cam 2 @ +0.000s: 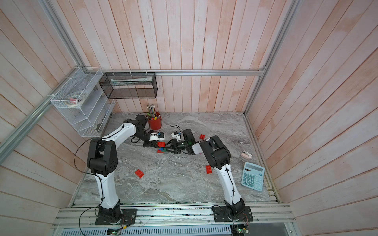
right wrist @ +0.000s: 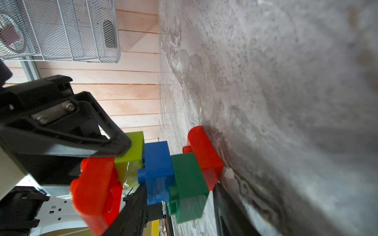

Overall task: Assemble the letter s with lego
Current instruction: Assemble the lego brick with the lego brick.

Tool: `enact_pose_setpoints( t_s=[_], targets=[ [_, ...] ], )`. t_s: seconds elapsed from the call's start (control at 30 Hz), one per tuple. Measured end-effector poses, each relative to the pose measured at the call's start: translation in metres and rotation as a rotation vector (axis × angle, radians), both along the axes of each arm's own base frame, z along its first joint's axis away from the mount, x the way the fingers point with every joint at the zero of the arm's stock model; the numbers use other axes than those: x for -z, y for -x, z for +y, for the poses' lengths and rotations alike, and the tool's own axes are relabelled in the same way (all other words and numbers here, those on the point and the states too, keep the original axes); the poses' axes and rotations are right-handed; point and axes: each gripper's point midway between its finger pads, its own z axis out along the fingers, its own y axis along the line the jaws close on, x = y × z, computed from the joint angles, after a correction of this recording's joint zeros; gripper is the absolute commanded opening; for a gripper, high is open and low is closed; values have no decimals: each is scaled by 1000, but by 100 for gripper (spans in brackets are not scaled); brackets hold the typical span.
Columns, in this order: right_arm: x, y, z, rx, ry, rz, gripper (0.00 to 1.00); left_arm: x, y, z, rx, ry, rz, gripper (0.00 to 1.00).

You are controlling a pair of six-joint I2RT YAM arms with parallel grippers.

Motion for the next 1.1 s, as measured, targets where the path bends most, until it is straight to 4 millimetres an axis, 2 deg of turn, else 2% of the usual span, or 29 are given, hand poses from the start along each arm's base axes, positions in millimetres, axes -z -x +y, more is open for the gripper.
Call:
enact_pose_setpoints(
  t_s=[0.43, 0.83, 1.1],
  targets=[
    [-1, 0, 0, -3, -1, 0, 53, -1, 0, -1, -3, -11, 1, 39],
    [-2, 0, 1, -6, -4, 1, 54, -7, 3, -12, -2, 39, 21, 52],
    [-2, 0, 1, -7, -1, 5, 54, -8, 3, -12, -4, 43, 25, 52]
  ],
)
